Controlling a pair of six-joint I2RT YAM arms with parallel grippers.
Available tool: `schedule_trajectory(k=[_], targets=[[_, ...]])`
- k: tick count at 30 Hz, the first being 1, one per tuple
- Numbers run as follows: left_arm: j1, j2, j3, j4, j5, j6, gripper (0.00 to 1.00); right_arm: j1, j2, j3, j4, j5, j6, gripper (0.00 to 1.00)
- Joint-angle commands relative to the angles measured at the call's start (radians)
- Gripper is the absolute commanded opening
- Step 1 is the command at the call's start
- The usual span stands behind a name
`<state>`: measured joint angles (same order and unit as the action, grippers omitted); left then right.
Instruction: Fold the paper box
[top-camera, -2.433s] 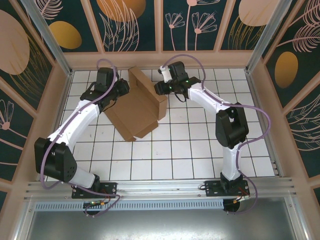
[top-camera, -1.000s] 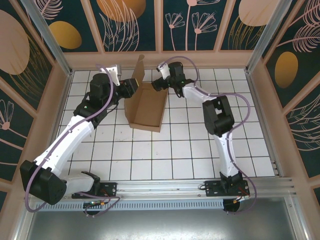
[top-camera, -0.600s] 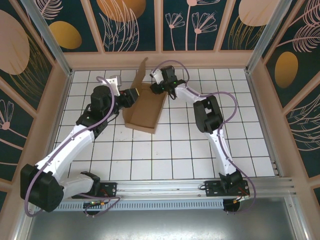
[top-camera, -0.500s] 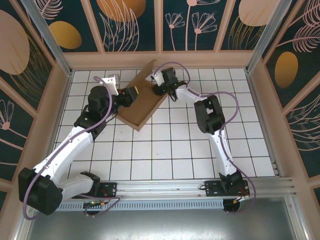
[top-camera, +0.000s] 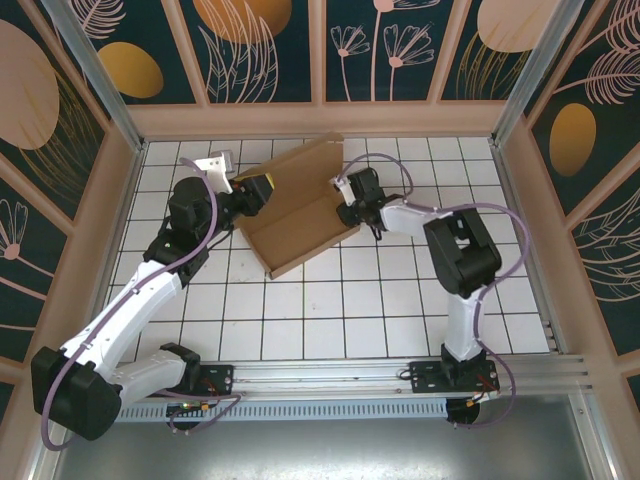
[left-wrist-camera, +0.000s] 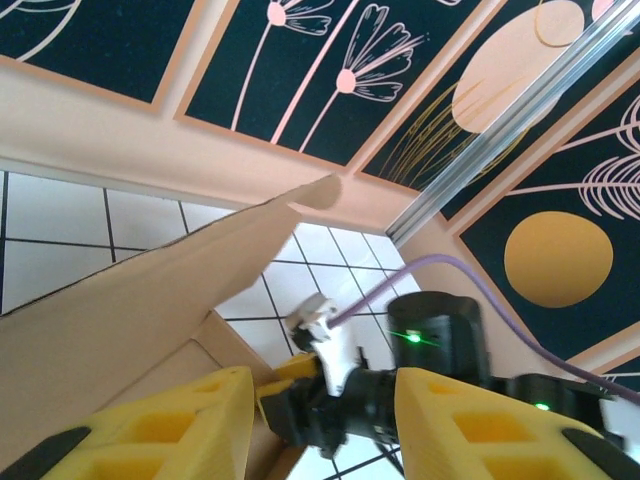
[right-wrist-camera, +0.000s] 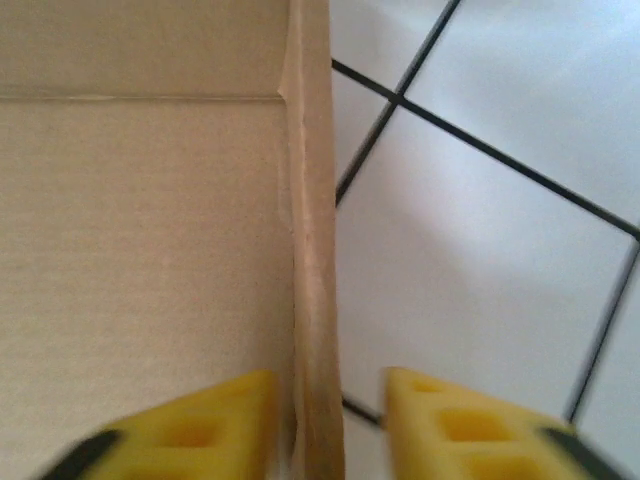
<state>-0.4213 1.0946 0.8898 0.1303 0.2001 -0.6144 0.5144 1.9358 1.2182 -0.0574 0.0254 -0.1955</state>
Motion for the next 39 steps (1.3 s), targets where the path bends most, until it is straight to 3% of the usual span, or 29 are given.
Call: schedule_trajectory(k=[1,5,9,13,17,32,36,39], targets=[[-0.008,-0.015,0.003,0.023,-0.006,-0.006,0.42,-0.001,-0.112,-0.037,-0.033,-0.048,0.052,0.51],[-0.011,-0.015,-0.001,0.024,-0.01,-0.008,0.42,-0.032,-0.07,0.09,-0.183,-0.247,0.054,0.56],[-0.013,-0.029,-0.007,0.025,-0.016,-0.004,0.43,-0.056,0.057,0.278,-0.351,-0.302,0.042,0.57],[-0.013,-0.04,-0.015,0.023,-0.02,-0.001,0.44,-0.057,0.154,0.372,-0.444,-0.278,0.034,0.56],[-0.016,-0.044,-0.02,0.026,-0.021,-0.002,0.44,-0.054,0.194,0.403,-0.477,-0.265,0.041,0.47],[-0.024,-0.045,-0.034,0.035,-0.03,-0.013,0.44,-0.024,0.236,0.385,-0.44,-0.099,0.041,0.24],[-0.023,-0.045,-0.037,0.035,-0.034,-0.013,0.44,-0.003,0.241,0.392,-0.445,-0.018,0.028,0.11],[-0.025,-0.044,-0.035,0.034,-0.035,-0.013,0.44,0.02,0.239,0.39,-0.455,0.078,0.021,0.07]])
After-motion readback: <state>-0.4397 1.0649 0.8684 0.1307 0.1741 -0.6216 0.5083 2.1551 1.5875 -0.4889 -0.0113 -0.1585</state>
